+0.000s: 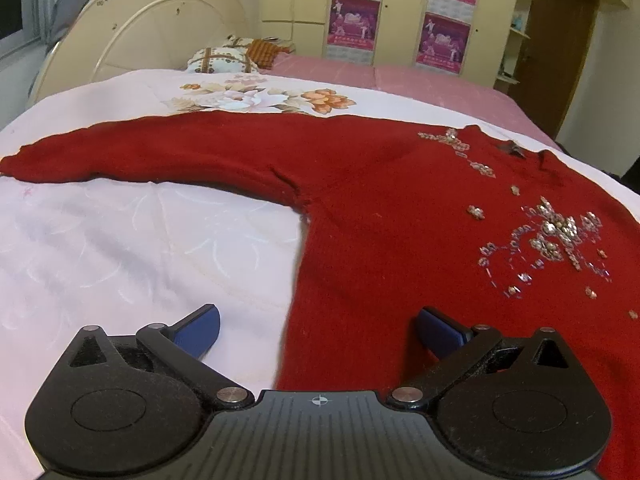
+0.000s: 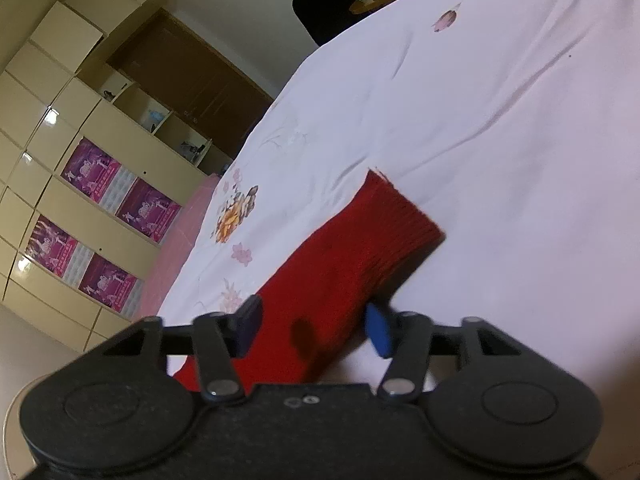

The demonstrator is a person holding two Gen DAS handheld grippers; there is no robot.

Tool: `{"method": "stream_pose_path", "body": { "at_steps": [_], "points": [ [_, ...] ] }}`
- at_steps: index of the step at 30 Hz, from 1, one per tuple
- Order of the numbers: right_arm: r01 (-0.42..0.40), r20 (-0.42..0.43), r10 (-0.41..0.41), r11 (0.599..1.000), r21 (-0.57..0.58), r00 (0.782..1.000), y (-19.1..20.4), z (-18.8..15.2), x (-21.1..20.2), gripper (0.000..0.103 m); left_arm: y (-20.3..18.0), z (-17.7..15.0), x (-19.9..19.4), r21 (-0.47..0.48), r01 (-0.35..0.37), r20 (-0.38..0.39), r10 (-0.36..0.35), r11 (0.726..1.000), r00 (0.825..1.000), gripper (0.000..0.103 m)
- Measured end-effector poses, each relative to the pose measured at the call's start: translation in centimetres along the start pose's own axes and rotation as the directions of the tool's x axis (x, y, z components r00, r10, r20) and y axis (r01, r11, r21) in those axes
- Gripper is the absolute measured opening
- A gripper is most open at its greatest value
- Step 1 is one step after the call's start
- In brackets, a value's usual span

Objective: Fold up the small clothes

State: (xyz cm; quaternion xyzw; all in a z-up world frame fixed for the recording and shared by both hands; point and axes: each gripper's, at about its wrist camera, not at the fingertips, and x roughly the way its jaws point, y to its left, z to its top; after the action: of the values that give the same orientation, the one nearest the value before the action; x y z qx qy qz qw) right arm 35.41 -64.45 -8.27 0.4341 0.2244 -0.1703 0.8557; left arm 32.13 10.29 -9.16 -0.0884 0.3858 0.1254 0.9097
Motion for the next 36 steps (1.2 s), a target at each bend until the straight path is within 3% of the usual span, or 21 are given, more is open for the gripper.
{"method": "stream_pose_path", "body": {
  "at_steps": [1,2,3,6,9,11,14,17,21,23,25,26,27,28,29,31,33,36],
  "points": [
    [0.01,0.006,-0.01,1.0,0.001,1.0,-0.3,0.2,0.0,0.033,0.1,0.1,0.0,-0.006,-0.001,-0.001,0.001,1.0,1.0,0.103],
    [0.036,0.012,-0.036,0.999,-0.001,0.999,-0.5,0.2,0.0,0.015,0.1,0.1,0.0,-0.001,-0.003,-0.004,0.003,1.0,1.0,0.103],
    [0.065,0.014,-0.065,0.998,-0.007,0.998,-0.7,0.2,-0.1,0.005,0.1,0.3,0.1,0.01,-0.001,-0.008,0.001,1.0,1.0,0.103],
    [0.144,0.067,-0.136,0.98,-0.138,0.989,1.6,0.0,-0.9,0.007,0.4,0.6,-0.6,0.031,-0.007,0.02,0.006,0.999,1.0,0.103],
    [0.13,0.128,-0.091,0.933,-0.336,0.988,7.1,-1.8,-1.9,0.007,1.3,0.9,-1.4,0.038,-0.019,0.055,0.017,0.999,0.998,0.103],
    [0.064,0.098,-0.019,0.874,-0.482,0.995,12.2,-4.8,-2.1,0.007,2.0,1.2,-1.8,0.03,-0.009,0.064,0.007,1.0,0.998,0.103],
    [-0.099,-0.046,0.09,0.782,-0.616,0.995,19.6,-11.4,-1.8,0.006,2.9,1.7,-2.4,0.016,0.007,0.074,-0.009,1.0,0.997,0.103],
    [-0.281,-0.231,0.171,0.725,-0.629,0.958,25.8,-18.6,-1.3,0.006,3.9,2.2,-3.5,-0.01,0.011,0.101,-0.01,1.0,0.995,0.103],
    [-0.476,-0.434,0.229,0.611,-0.633,0.871,33.2,-28.2,-1.3,0.006,5.8,2.6,-4.8,-0.064,0.01,0.126,-0.002,0.998,0.992,0.103],
    [-0.536,-0.505,0.22,0.537,-0.652,0.835,36.3,-33.0,-1.4,0.006,6.6,2.6,-4.9,-0.084,0.013,0.116,-0.003,0.996,0.993,0.103],
    [-0.561,-0.564,0.154,0.473,-0.679,0.811,38.1,-37.5,-1.0,0.008,7.1,2.6,-4.9,-0.101,0.018,0.112,-0.007,0.995,0.994,0.103],
    [-0.576,-0.601,0.097,0.437,-0.691,0.794,38.7,-39.7,-0.6,0.019,7.2,2.6,-5.0,-0.104,0.029,0.116,-0.017,0.994,0.993,0.103],
    [-0.584,-0.602,0.094,0.399,-0.707,0.793,38.8,-41.4,-0.8,0.036,7.2,2.7,-5.0,-0.106,0.04,0.119,-0.028,0.994,0.992,0.103],
    [-0.591,-0.589,0.125,0.35,-0.727,0.798,39.0,-42.0,-1.7,0.048,7.2,2.8,-5.1,-0.11,0.053,0.126,-0.039,0.992,0.991,0.103],
    [-0.609,-0.602,0.134,0.322,-0.725,0.788,39.2,-42.1,-2.4,0.055,7.1,3.0,-5.1,-0.115,0.081,0.135,-0.066,0.99,0.989,0.103],
    [-0.629,-0.593,0.216,0.335,-0.701,0.776,38.7,-40.2,-4.1,0.054,6.3,3.6,-4.4,-0.127,0.15,0.141,-0.132,0.98,0.981,0.103],
    [-0.607,-0.554,0.249,0.385,-0.696,0.794,37.2,-37.9,-5.7,0.054,4.6,4.3,-3.1,-0.131,0.238,0.135,-0.221,0.962,0.966,0.103],
    [-0.572,-0.522,0.251,0.485,-0.661,0.815,34.9,-34.3,-6.9,0.054,0.7,5.5,-0.5,-0.134,0.391,0.113,-0.378,0.911,0.919,0.102]
  ]
}}
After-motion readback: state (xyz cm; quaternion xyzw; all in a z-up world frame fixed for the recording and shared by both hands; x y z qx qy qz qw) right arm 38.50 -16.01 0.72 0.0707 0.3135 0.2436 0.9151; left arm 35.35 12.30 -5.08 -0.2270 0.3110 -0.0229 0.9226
